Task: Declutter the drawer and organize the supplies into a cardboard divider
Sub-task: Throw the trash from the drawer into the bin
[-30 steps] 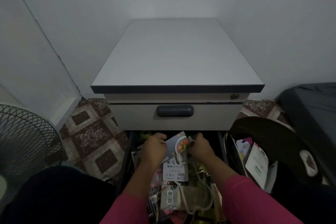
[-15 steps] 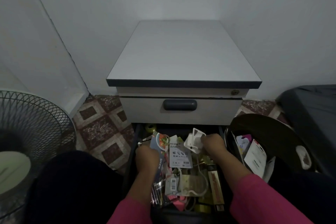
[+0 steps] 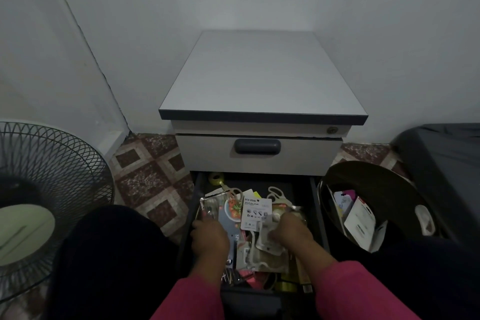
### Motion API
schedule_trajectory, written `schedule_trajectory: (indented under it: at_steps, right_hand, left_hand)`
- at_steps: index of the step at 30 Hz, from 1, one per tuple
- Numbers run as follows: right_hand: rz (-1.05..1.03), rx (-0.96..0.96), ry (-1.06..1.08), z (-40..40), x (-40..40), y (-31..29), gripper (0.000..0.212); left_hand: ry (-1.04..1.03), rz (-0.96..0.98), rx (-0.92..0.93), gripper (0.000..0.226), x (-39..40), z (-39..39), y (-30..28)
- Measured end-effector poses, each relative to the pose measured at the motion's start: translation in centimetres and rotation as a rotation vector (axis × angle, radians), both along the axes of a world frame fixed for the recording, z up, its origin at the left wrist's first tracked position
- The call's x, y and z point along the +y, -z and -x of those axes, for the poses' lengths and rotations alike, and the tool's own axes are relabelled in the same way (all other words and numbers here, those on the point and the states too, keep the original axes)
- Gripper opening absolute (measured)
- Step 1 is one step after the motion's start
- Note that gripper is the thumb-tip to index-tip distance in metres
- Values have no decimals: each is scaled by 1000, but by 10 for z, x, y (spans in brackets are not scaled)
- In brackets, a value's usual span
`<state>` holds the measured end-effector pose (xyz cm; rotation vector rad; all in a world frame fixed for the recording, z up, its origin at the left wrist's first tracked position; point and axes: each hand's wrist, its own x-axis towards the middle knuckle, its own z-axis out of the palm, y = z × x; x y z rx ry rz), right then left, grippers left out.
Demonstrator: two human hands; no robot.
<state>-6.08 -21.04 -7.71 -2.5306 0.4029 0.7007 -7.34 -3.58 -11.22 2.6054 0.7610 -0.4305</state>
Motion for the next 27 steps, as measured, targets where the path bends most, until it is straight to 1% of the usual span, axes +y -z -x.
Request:
schedule_trajectory:
  at_steps: [3, 7, 9, 11, 12, 14, 15, 18, 21, 24, 25, 27]
  right_hand:
    - [-77, 49, 95, 1, 0, 6, 38]
    - [-179, 84, 209, -1, 1, 7, 45]
    - [-238, 90, 269, -2, 0, 5, 41]
    - [-341, 87, 335, -4, -3, 7, 38]
    - [-400, 83, 356, -6, -7, 8, 41]
    - [-434, 58, 342, -11, -16, 14, 51]
    - [-423, 33, 319, -12, -18, 10, 48]
    - [-261, -60, 190, -11, -23, -15, 32]
    - [-204, -64, 123, -10, -26, -35, 28]
    - [-161, -42, 42, -9, -31, -52, 11]
    - [-146, -32, 22, -9, -34, -57, 10]
    - [-100, -14, -15, -10, -43, -68, 28]
  left_hand:
    - [-72, 78, 27, 53, 1, 1, 4]
    - [-175, 188, -34, 48, 2, -1, 0]
    - [-153, 202, -58, 41, 3, -4, -2]
    - [-128, 282, -118, 29, 5, -9, -2]
    - [-128, 350, -163, 24, 7, -12, -3]
    - [-141, 448, -251, 16, 10, -15, -9]
    - [-156, 475, -287, 14, 12, -16, -13]
    - [-211, 499, -366, 8, 16, -14, -26]
    - [-221, 477, -409, 18, 18, -11, -40]
    - [-230, 540, -457, 28, 19, -10, -53]
    - [-233, 567, -448, 28, 19, -10, -56]
    - [-231, 628, -409, 27, 17, -9, -61]
